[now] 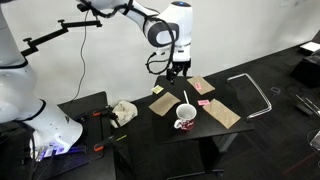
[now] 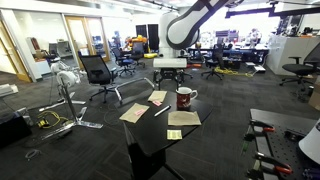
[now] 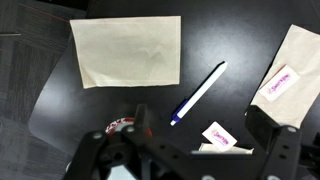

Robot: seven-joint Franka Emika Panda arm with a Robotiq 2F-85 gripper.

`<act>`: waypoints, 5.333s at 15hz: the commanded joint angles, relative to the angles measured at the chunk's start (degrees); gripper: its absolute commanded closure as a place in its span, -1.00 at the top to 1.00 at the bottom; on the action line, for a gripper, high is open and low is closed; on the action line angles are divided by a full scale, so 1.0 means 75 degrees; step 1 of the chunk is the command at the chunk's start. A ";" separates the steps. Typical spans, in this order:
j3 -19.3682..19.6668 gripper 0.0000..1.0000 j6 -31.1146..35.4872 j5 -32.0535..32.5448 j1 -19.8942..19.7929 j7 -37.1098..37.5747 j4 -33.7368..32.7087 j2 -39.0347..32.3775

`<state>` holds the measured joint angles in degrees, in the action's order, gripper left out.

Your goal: Place the pen on the table into the mug

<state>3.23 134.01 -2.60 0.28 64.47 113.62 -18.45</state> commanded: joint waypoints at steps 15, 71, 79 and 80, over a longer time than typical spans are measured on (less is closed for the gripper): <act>0.0550 1.00 0.0738 -0.0270 0.0363 0.2832 -0.1078 -0.1618; 0.0426 -0.93 -0.3193 0.0747 0.0536 0.2932 -0.1801 0.0015; 0.0416 -0.93 -0.4667 0.2187 0.0672 0.3428 -0.2467 0.0168; 0.0335 -0.72 -0.4339 0.1923 0.0522 0.3116 -0.2309 0.0124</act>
<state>6.53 101.59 11.71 4.90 87.81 96.40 -17.52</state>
